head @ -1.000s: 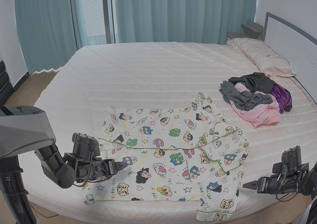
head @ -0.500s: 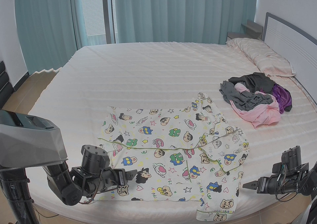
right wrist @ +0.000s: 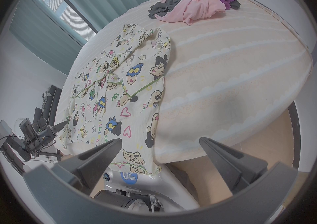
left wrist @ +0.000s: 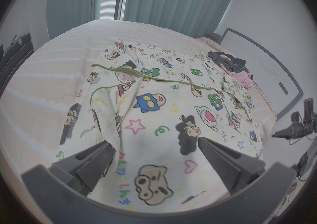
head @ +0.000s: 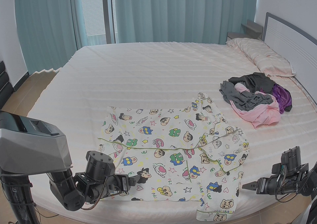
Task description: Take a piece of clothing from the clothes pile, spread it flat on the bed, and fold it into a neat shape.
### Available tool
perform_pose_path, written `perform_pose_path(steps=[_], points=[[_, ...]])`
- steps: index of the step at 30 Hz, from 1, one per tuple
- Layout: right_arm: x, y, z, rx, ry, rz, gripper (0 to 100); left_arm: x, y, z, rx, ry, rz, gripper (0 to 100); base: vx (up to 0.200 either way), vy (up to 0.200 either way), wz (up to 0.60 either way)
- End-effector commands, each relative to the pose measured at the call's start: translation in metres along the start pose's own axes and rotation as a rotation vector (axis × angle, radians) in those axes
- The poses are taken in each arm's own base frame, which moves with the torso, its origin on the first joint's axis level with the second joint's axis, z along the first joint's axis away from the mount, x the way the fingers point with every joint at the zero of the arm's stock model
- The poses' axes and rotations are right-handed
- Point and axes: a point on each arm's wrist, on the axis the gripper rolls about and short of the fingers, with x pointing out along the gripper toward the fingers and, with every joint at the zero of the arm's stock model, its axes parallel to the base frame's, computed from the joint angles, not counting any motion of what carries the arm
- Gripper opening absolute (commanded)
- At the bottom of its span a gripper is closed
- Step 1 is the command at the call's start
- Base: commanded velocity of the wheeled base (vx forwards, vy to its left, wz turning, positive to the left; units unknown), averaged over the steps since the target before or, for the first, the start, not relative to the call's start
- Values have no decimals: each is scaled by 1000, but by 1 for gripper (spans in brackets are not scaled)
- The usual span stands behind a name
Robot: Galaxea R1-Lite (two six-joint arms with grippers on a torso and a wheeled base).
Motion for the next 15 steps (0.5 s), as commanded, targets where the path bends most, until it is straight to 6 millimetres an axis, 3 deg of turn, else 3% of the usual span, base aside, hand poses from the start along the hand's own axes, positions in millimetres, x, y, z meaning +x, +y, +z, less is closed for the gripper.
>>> perform_pose_path(steps=[1,4,9,15], points=[[0,0,0,-1,2,0,100,-11,-7,-6,25,10,-23,100,0,0,0],[0,0,0,-1,2,0,100,-18,-15,-8,42,-2,-48,100,0,0,0],[0,0,0,0,-2,1,100,-14,-17,-9,52,-68,60,100,0,0,0],[0,0,0,0,-2,0,100,-13,-18,-14,59,-75,73,100,0,0,0]])
